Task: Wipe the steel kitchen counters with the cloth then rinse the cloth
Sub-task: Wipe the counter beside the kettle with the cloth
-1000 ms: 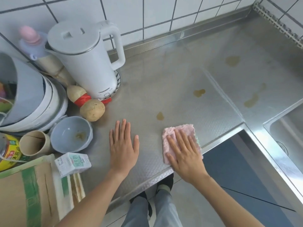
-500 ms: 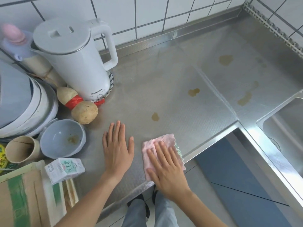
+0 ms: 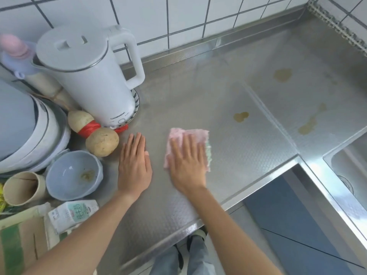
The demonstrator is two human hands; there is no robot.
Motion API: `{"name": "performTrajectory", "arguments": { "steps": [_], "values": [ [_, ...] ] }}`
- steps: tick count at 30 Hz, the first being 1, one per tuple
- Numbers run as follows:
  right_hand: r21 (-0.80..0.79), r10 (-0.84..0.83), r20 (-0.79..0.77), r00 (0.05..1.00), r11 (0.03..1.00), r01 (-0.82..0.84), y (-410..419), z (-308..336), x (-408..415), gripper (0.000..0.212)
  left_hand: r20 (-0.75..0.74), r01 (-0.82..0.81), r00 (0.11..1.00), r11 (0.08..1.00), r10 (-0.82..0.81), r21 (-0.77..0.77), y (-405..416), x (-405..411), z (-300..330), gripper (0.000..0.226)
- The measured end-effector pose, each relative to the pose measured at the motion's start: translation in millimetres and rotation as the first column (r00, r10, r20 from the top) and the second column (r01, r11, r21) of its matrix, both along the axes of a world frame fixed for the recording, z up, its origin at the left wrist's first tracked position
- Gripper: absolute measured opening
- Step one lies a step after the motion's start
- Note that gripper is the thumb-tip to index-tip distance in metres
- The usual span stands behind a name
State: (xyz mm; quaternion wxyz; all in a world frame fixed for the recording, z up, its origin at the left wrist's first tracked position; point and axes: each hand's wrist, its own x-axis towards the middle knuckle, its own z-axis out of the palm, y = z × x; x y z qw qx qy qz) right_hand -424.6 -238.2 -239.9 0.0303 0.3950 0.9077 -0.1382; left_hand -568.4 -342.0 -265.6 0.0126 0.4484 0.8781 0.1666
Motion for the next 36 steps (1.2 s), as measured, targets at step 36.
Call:
{"name": "performTrajectory", "arguments": {
  "steps": [36],
  "values": [
    [0.002,-0.018,0.051,0.999,1.0,0.018,80,4,27,0.06,0.024,-0.02,1.0,1.0,0.02,-0.015,3,2,5,0.055]
  ]
}}
